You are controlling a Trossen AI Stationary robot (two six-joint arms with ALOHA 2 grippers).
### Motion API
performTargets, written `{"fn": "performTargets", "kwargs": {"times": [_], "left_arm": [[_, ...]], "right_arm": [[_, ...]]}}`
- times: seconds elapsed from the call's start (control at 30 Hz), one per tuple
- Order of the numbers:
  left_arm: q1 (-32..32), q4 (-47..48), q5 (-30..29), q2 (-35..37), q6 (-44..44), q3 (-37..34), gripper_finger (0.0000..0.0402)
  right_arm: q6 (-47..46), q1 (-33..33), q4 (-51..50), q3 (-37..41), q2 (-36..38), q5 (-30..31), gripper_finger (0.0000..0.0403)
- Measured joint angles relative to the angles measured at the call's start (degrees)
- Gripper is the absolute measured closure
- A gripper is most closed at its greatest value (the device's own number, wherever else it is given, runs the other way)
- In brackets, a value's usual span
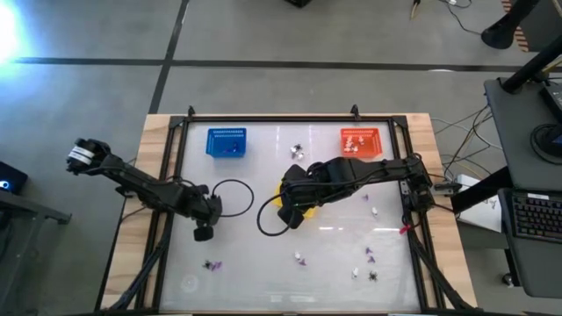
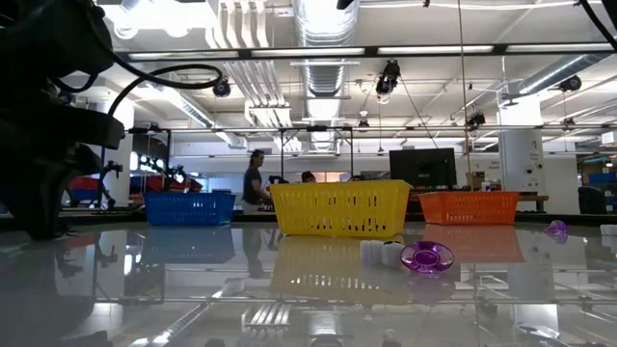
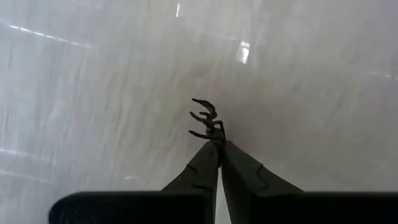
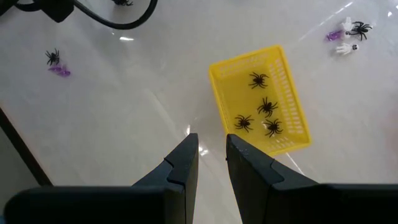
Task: Sort Halloween decoration
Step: Put the black spider toy into the yellow bin
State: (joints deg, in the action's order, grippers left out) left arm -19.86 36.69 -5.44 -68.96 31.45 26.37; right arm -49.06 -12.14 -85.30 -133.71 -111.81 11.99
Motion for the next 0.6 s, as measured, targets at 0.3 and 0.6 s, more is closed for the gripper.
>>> {"fn": "performTargets", "kwargs": {"times": [0.3,0.6], "left_arm": [[0.0,-0.9,2.4,6.6,-0.3,-0.2,0.0401],[0.0,-3.0,2.2,11.1,-0.7,-0.1,0.0401]], "right_arm": [[-0.5,0.0,-0.3,0.0,0.0,0.0,0.0326],[-2.6,0.0,-2.6,0.0,0.7,0.0,0.0326]]}}
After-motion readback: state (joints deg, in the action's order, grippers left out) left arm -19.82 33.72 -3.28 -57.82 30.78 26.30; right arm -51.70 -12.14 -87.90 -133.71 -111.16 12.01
